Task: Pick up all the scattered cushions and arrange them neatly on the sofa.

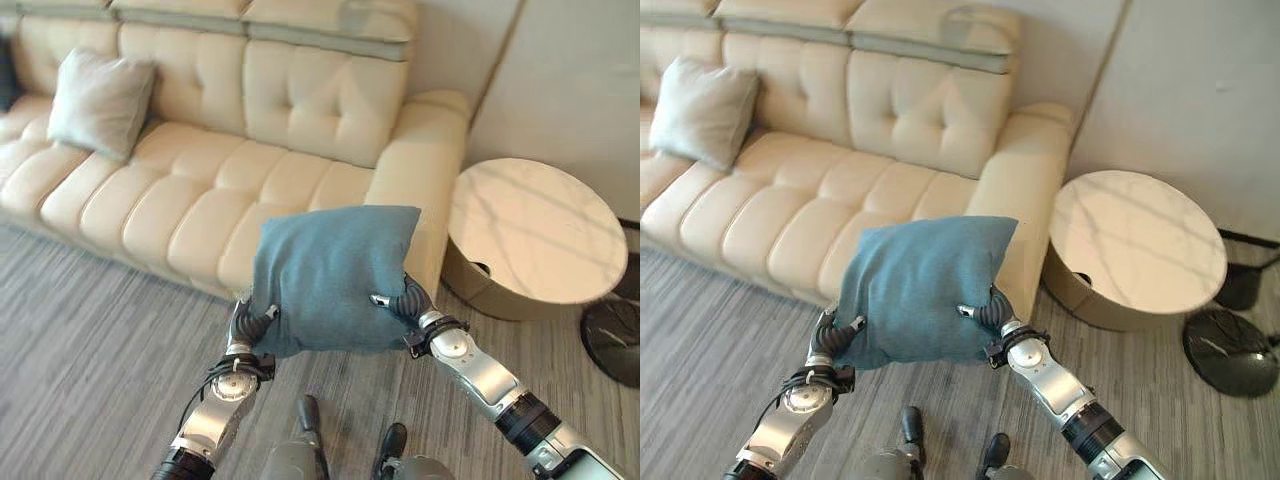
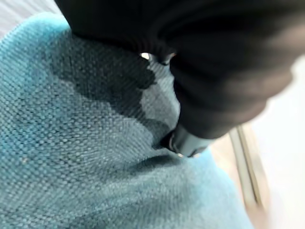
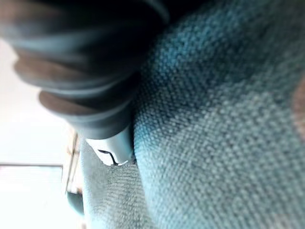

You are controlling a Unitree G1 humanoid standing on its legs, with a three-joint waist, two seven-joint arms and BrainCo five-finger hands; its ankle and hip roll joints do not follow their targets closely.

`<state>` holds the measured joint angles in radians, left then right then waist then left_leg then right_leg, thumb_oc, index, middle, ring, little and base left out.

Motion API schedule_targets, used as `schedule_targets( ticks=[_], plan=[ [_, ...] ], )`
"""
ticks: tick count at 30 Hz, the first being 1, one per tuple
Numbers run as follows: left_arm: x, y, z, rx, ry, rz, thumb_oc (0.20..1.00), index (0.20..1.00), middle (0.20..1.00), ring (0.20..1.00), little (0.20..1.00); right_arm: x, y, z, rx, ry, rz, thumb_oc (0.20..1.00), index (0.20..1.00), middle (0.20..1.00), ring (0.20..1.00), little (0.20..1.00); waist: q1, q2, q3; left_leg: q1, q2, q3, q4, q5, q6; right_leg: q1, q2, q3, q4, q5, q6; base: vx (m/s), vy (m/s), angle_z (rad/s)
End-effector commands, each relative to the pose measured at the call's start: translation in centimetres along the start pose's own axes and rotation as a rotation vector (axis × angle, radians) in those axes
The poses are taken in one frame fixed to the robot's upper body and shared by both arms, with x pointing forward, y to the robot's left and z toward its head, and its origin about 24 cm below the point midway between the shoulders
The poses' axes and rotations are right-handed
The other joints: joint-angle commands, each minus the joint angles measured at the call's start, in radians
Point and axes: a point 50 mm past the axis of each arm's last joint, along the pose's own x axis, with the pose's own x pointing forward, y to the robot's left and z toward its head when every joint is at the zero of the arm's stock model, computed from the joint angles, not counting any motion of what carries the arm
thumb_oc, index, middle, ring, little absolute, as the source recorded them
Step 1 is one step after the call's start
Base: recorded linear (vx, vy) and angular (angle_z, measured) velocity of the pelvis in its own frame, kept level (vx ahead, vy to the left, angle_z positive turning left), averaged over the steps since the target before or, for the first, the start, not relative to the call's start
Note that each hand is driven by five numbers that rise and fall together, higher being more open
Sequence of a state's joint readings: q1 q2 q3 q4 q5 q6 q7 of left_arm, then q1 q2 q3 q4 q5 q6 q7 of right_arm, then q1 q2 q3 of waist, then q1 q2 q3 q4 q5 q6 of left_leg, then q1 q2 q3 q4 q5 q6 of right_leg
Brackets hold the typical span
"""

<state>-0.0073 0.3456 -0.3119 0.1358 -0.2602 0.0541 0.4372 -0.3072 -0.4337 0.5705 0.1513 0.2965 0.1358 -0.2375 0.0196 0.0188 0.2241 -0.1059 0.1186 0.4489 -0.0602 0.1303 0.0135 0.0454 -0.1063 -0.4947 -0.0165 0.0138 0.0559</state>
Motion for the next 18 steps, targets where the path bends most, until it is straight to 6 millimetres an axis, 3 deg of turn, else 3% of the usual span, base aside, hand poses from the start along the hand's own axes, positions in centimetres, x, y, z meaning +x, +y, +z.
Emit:
schedule_targets(
  ticks=[1,6,7,10,13,14,15,16,17,18],
  plan=[
    [-0.8,-4.7,6.6,-0.145,-0.307,-0.244,0.2,0.2,0.2,0.2,0.2,-0.4,7.0,11.3,0.198,-0.504,0.272,0.2,0.2,0.2,0.2,0.2,0.003,-0.057,-0.056,0.047,0.03,-0.066,-0.027,-0.055,-0.114,-0.013,0.018,0.009,-0.071,-0.063,0.019,0.13,0.319,0.67],
    [-0.9,-4.2,6.4,-0.134,-0.305,-0.238,0.2,0.2,0.2,0.2,0.2,-0.5,7.4,11.6,0.193,-0.517,0.281,0.2,0.2,0.2,0.2,0.2,0.019,-0.07,-0.063,0.057,-0.01,-0.075,-0.027,-0.088,-0.087,0.01,-0.02,0.006,-0.071,-0.051,0.042,0.18,0.318,0.35],
    [-0.9,-4.1,6.5,-0.125,-0.312,-0.235,0.2,0.2,0.2,0.2,0.2,-0.6,7.5,11.7,0.191,-0.523,0.283,0.2,0.2,0.2,0.2,0.2,0.027,-0.081,-0.058,0.065,-0.031,-0.082,-0.027,-0.105,-0.065,0.021,-0.038,0.009,-0.055,-0.049,0.047,0.18,0.315,0.18],
    [-0.7,-4.2,6.9,-0.11,-0.326,-0.242,0.2,0.2,0.2,0.2,0.2,-0.8,7.5,11.7,0.203,-0.528,0.274,0.2,0.2,0.2,0.2,0.2,0.031,-0.089,-0.045,0.075,-0.071,-0.105,-0.027,-0.14,-0.021,-0.016,-0.092,0.038,0.089,-0.063,0.06,0.18,0.394,0.07],
    [-0.6,-4.4,7.7,-0.092,-0.357,-0.243,0.2,0.2,0.2,0.2,0.2,-0.9,7.4,11.7,0.211,-0.529,0.26,0.2,0.2,0.2,0.2,0.2,0.012,-0.075,-0.021,0.091,-0.116,-0.142,-0.027,-0.169,0.027,-0.1,-0.161,0.101,0.306,0.023,0.072,0.12,0.366,0.25],
    [-0.6,-4.5,7.8,-0.088,-0.363,-0.245,0.2,0.2,0.2,0.2,0.2,-0.9,7.4,11.6,0.218,-0.528,0.254,0.2,0.2,0.2,0.2,0.2,-0.003,-0.072,-0.014,0.097,-0.122,-0.16,-0.027,-0.175,0.036,-0.133,-0.144,0.165,0.372,0.016,0.069,0.07,0.192,0.34],
    [-0.6,-4.5,7.8,-0.088,-0.364,-0.245,0.2,0.2,0.2,0.2,0.2,-0.9,7.4,11.6,0.217,-0.528,0.253,0.2,0.2,0.2,0.2,0.2,0.0,-0.075,-0.016,0.094,-0.126,-0.157,-0.027,-0.177,0.038,-0.144,-0.149,0.172,0.385,0.011,0.07,0.14,0.156,0.48],
    [-0.5,-4.8,7.7,-0.081,-0.358,-0.248,0.2,0.2,0.2,0.2,0.2,-0.7,7.2,11.6,0.222,-0.524,0.235,0.2,0.2,0.2,0.2,0.2,-0.018,-0.068,-0.014,0.111,-0.128,-0.182,-0.027,-0.19,0.039,-0.195,-0.085,0.266,0.434,-0.034,0.059,0.16,0.11,0.54],
    [-0.5,-4.9,7.6,-0.079,-0.354,-0.251,0.2,0.2,0.2,0.2,0.2,-0.6,7.2,11.5,0.223,-0.52,0.232,0.2,0.2,0.2,0.2,0.2,-0.022,-0.065,-0.013,0.115,-0.127,-0.187,-0.027,-0.192,0.036,-0.215,-0.056,0.288,0.43,-0.061,0.049,0.16,0.107,0.61],
    [-0.5,-4.9,7.6,-0.079,-0.354,-0.251,0.2,0.2,0.2,0.2,0.2,-0.6,7.2,11.5,0.223,-0.52,0.232,0.2,0.2,0.2,0.2,0.2,-0.022,-0.065,-0.014,0.115,-0.127,-0.187,-0.027,-0.192,0.036,-0.215,-0.056,0.289,0.43,-0.061,0.049,0.12,0.034,0.48]
  ],
)
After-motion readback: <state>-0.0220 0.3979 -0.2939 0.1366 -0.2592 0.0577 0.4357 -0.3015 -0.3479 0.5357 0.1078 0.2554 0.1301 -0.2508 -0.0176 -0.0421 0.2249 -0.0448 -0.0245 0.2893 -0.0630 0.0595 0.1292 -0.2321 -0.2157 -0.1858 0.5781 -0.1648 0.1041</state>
